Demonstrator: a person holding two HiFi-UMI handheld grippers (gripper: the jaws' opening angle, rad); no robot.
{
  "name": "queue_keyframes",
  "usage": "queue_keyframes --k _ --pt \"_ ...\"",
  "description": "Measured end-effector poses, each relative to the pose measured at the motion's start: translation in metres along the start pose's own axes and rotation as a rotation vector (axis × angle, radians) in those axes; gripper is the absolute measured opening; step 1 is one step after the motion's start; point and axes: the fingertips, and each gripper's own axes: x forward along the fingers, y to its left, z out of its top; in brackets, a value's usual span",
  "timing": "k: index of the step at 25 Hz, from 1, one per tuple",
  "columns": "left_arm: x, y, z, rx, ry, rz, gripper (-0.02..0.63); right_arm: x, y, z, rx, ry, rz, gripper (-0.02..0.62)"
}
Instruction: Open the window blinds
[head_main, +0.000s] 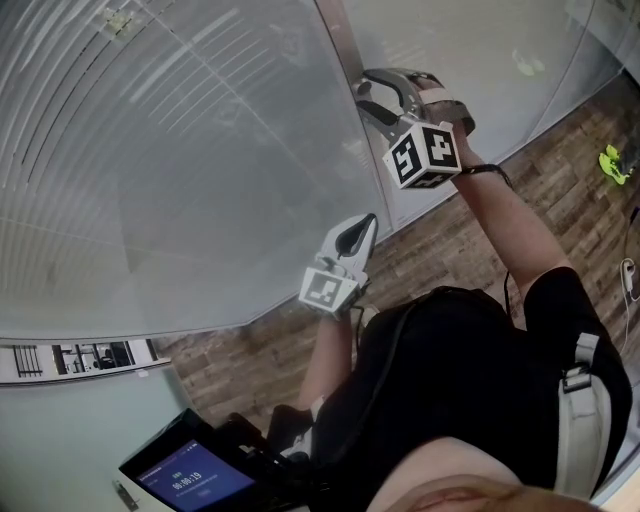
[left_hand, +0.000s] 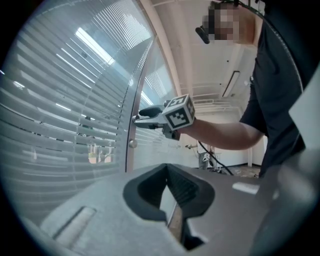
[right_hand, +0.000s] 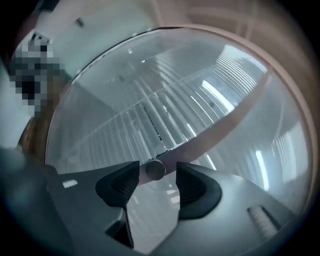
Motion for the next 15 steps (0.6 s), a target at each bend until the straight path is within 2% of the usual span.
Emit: queue_keyframes --k 1,3,13,14,15 --pt "0.0003 0.0002 0.0003 -0.001 0.000 0.001 0.003 0.0012 0.0014 -0.0005 -0.114 0.019 -0.015 0.230" --pt "0.0004 0.0011 0.0011 -0.003 -0.001 0.005 0.003 0.0037 0.0031 -0.0026 -0.231 0.045 -0.019 0.222" --pt "0.0011 0.0018 0.0028 0.001 -0.001 -0.001 0.003 0.0066 0.0065 -0.0059 -0.324 0.073 0.004 0.225" --pt "0.0011 0.0019 0.0030 0.000 -0.001 -0.001 0.003 0.0075 0.0074 -0.0064 -0.336 0.077 0.007 0.220" --pt "0.0010 0.0020 0.0032 -0.001 -0.001 0.000 0.003 0.0083 0.0085 -0.0070 -0.348 0.083 0.009 0.188"
